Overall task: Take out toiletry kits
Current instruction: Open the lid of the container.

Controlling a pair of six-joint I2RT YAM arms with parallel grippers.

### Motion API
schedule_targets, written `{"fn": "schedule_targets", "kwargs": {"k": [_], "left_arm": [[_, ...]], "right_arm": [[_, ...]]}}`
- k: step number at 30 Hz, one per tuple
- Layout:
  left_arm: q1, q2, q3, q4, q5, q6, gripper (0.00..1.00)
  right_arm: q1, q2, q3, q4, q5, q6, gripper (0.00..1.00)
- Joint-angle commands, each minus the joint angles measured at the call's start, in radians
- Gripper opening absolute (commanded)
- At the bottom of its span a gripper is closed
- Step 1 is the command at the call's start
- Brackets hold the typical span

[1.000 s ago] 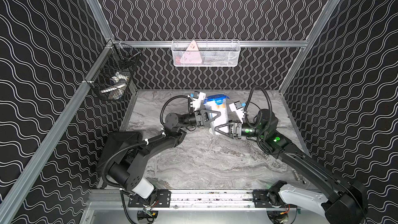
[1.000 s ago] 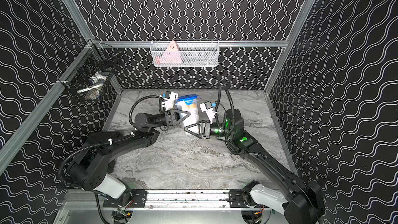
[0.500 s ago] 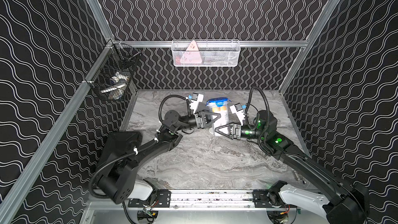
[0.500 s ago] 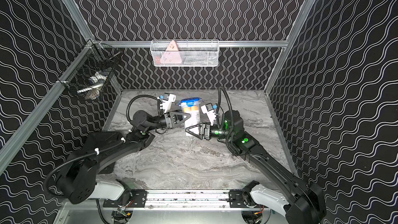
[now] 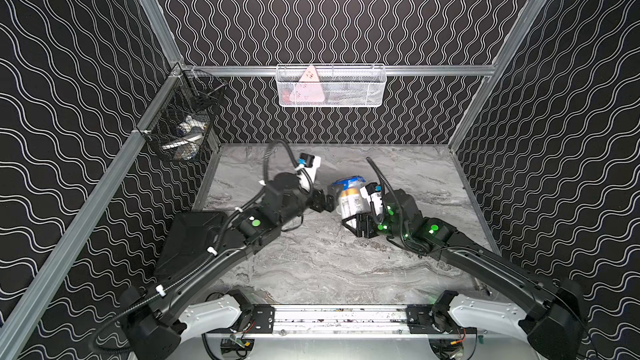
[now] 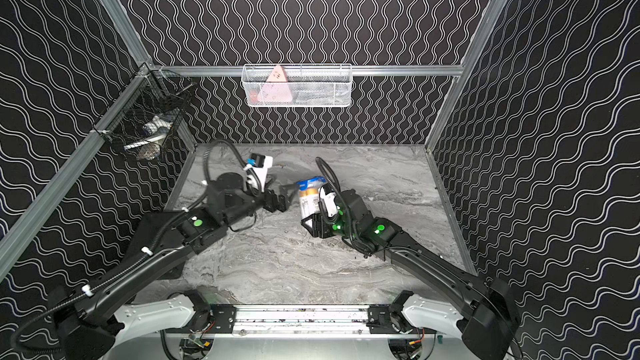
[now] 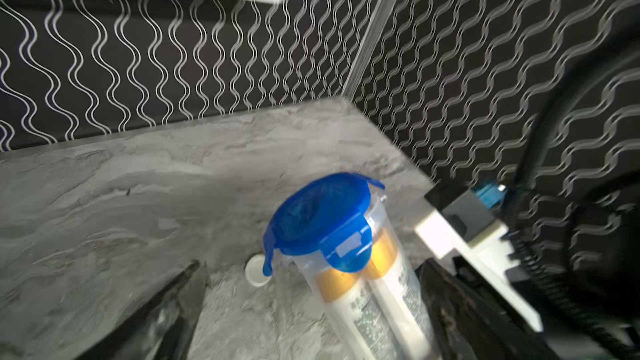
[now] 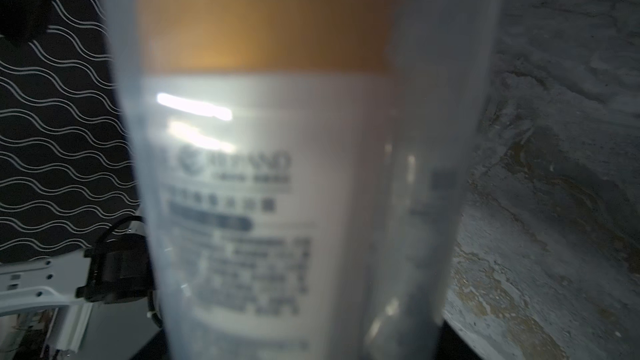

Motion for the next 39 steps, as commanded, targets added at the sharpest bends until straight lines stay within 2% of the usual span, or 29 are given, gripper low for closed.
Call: {"fn": "schedule_targets", "kwargs": {"k": [1, 3, 6, 26, 33, 36, 39], "left_arm": [[-0.121, 0.052, -0.023, -0.022, -0.364, 0.214, 0.99], [-0.158, 0.080, -0.056, 0.038, -0.443, 0.239, 0.99], [-0.165, 0.090, -0.081, 0.089, -0.496, 0.216, 0.99], [-0.166, 0.142, -0.107, 0.277, -0.562, 0.253, 0.98], [-0.164, 0.167, -0.142, 0.280, -0.602, 0.254, 0.98], [-0.151, 0.168, -0.153, 0.256, -0.653, 0.221, 0.98], [-0.111, 0.146, -0.148, 0.209, -0.657, 0.168, 0.98]], "right_arm": [[0.022, 0.004, -0.007, 0.029, 0.164, -0.030, 0.40], [0.034, 0.003, -0.014, 0.023, 0.180, -0.031, 0.39], [0.054, -0.006, -0.017, 0.011, 0.195, -0.038, 0.39], [0.118, 0.007, -0.016, -0.039, 0.222, -0.047, 0.37], [0.118, -0.025, -0.041, -0.046, 0.264, -0.020, 0.36], [0.118, -0.033, -0.044, -0.049, 0.273, -0.019, 0.37], [0.118, -0.035, -0.045, -0.053, 0.280, -0.017, 0.36]]}}
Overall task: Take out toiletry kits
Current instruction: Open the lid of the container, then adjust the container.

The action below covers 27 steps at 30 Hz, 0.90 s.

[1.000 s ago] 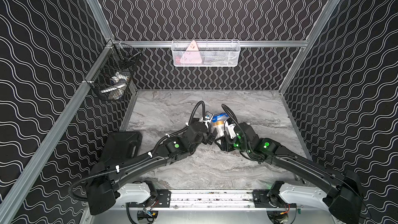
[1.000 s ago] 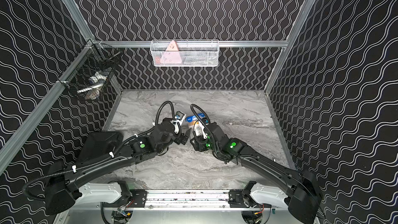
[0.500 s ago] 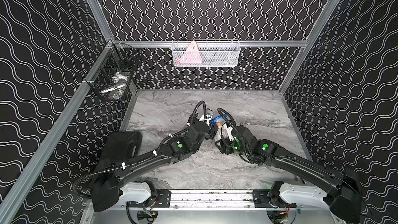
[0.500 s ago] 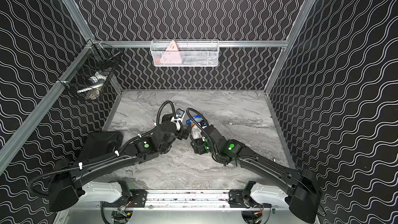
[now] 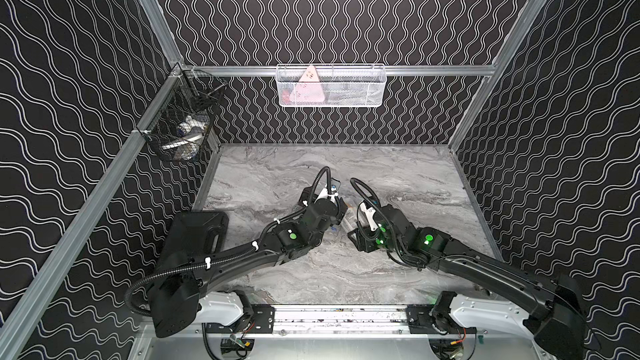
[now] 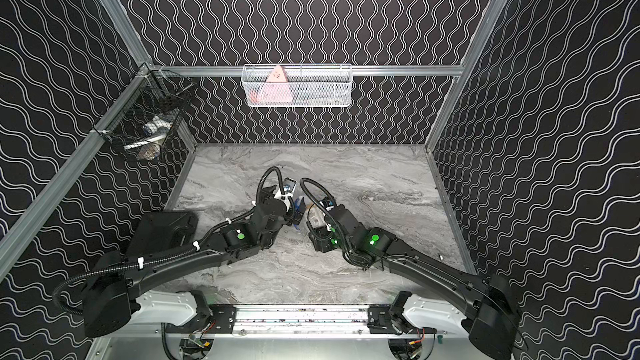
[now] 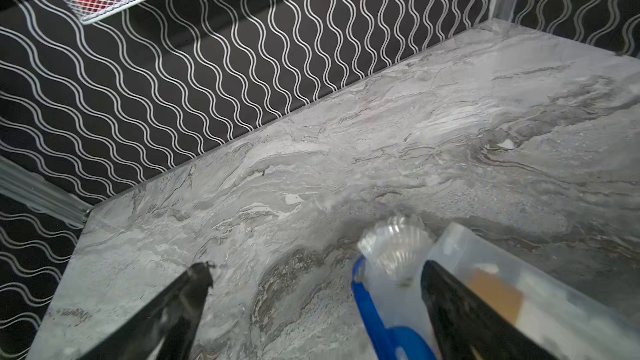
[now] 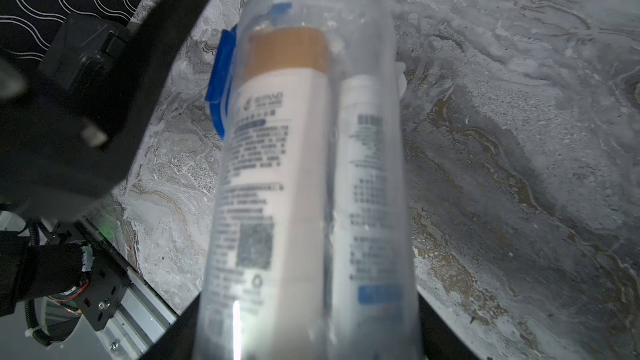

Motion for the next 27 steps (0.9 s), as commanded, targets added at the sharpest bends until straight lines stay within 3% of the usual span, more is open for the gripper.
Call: {"fn": "schedule_targets", "kwargs": {"k": [1, 9, 16, 18, 23, 27], "left_arm": [[0.034, -0.032, 0.004, -0.033, -0.037, -0.069, 0.99], [0.048, -0.089, 0.055, -0.130, 0.012, -0.125, 0.99], [0.066, -0.157, 0.039, -0.227, 0.110, -0.253, 0.99], [0.087, -0.177, 0.030, -0.269, 0.180, -0.301, 0.99], [0.155, -0.184, -0.055, -0.316, 0.476, -0.481, 0.98], [0.193, -0.184, -0.153, -0.272, 0.602, -0.595, 0.95]], "right_arm": [[0.000, -0.012, -0.002, 0.058, 0.032, 0.003, 0.36], [0.000, -0.063, -0.073, 0.163, 0.067, 0.002, 0.35], [0.000, -0.113, -0.149, 0.236, 0.143, 0.000, 0.33], [0.000, -0.144, -0.188, 0.271, 0.163, -0.007, 0.33], [-0.002, -0.170, -0.253, 0.311, 0.232, -0.003, 0.34], [-0.002, -0.123, -0.242, 0.254, 0.242, 0.034, 0.32]]}}
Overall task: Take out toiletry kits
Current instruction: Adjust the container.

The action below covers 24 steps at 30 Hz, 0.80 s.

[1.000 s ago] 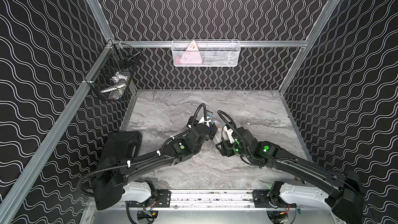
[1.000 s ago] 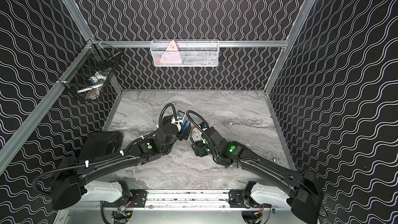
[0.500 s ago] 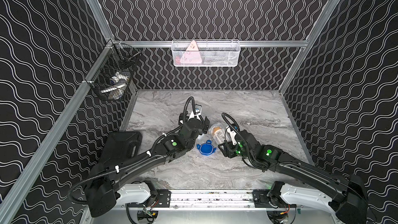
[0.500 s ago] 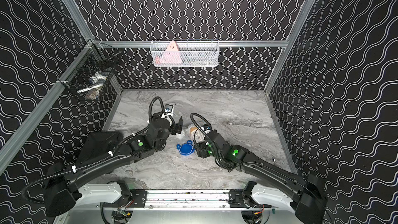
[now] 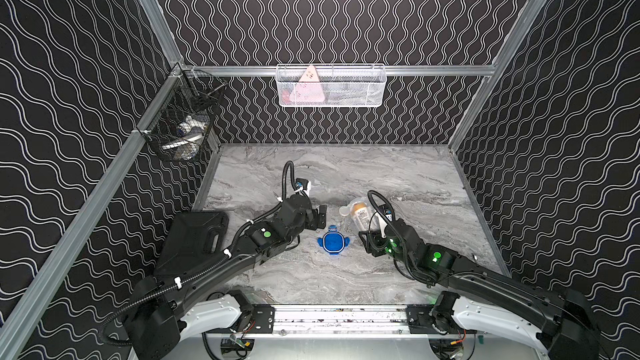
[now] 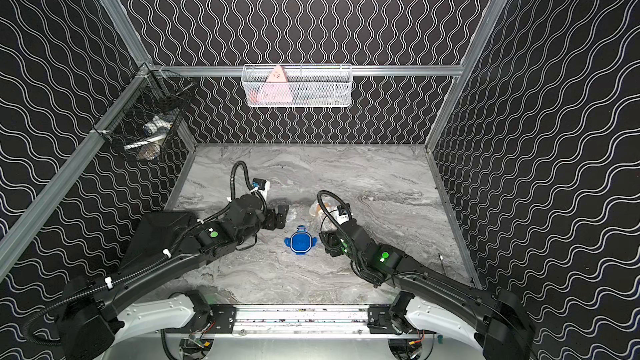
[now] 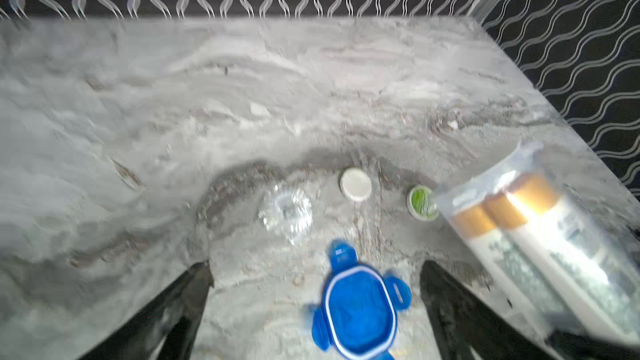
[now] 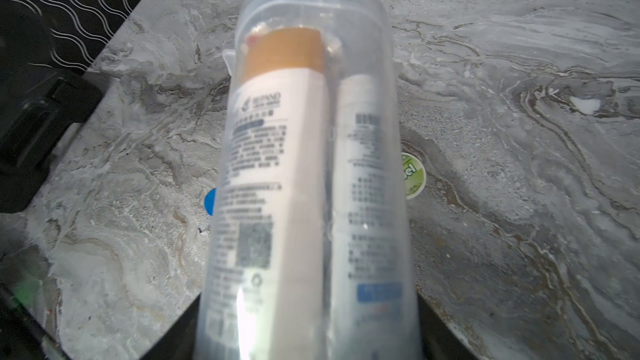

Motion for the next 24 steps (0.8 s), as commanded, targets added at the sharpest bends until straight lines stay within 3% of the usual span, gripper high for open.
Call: {"fn": "schedule_targets", "kwargs": {"k": [1, 5, 8, 11, 13, 17, 24], "left_arm": [[0.020, -0.003, -0.056, 0.029, 0.166, -0.153, 0.94], [0.027, -0.005, -0.044, 0.074, 0.264, -0.174, 0.94], [0.034, 0.015, -0.007, 0.169, 0.450, -0.216, 0.99], [0.038, 0.058, 0.021, 0.332, 0.632, -0.356, 0.99], [0.039, 0.091, 0.029, 0.452, 0.689, -0.463, 0.99], [0.032, 0.174, 0.063, 0.628, 0.721, -0.614, 0.99], [-0.028, 0.319, 0.194, 0.680, 0.711, -0.647, 0.99]], "right_arm": [[0.000, 0.012, -0.001, 0.052, 0.042, 0.034, 0.31], [0.002, -0.094, -0.051, 0.115, 0.054, 0.016, 0.31], [0.002, -0.177, -0.036, 0.132, 0.081, -0.012, 0.31], [0.002, -0.211, -0.001, 0.127, 0.090, -0.038, 0.31], [0.003, -0.229, 0.013, 0.125, 0.082, -0.049, 0.31], [0.003, -0.266, 0.029, 0.142, 0.070, -0.052, 0.31], [0.003, -0.238, 0.038, 0.195, 0.017, -0.064, 0.31]]}}
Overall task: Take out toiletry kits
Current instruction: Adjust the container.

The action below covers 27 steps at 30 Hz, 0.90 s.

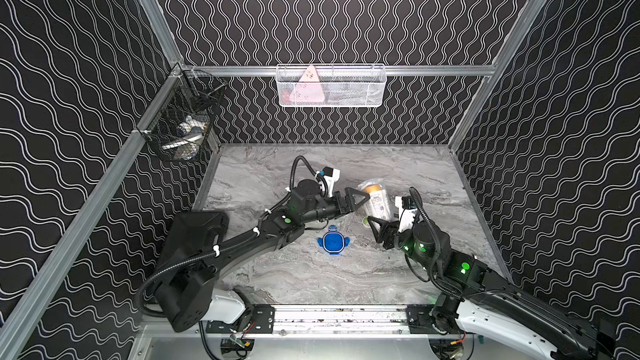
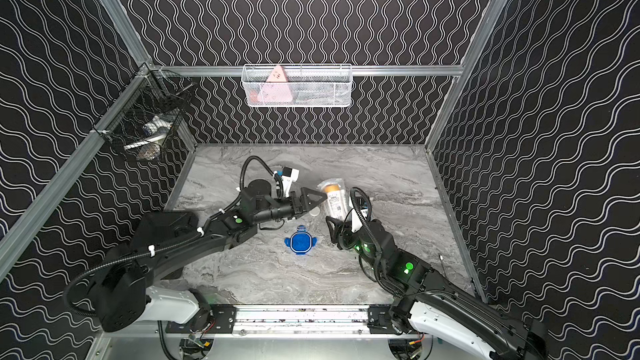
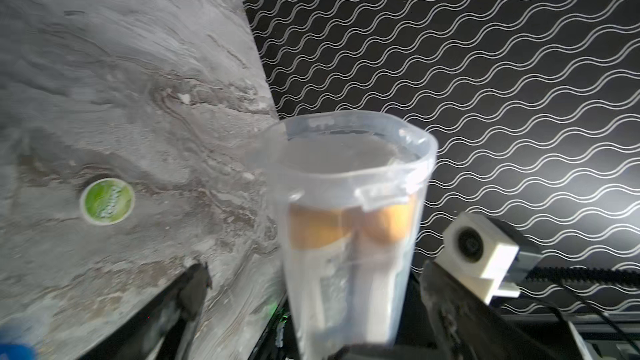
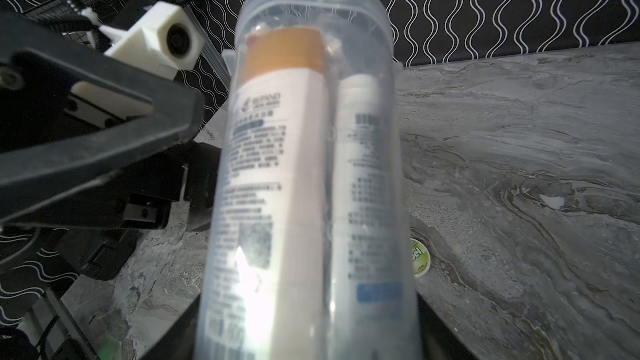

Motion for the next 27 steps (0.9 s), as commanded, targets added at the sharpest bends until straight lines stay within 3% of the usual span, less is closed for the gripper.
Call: {"fn": "schedule_targets", "kwargs": {"k": [1, 9, 27], "left_arm": [[-0.025, 0.044, 0.061, 0.059, 0.012, -0.021, 0.99], [-0.033, 0.061, 0.133, -0.085, -0.037, 0.121, 0.97], [-0.033, 0.032, 0.172, -0.146, -0.016, 0.292, 0.75]], "right_arm": [[0.000, 0.019, 0.015, 0.126, -0.029, -0.029, 0.31], [0.000, 0.062, 0.035, 0.124, -0.060, -0.036, 0.33], [0.001, 0.128, 0.077, 0.073, -0.110, -0.003, 0.45]]}}
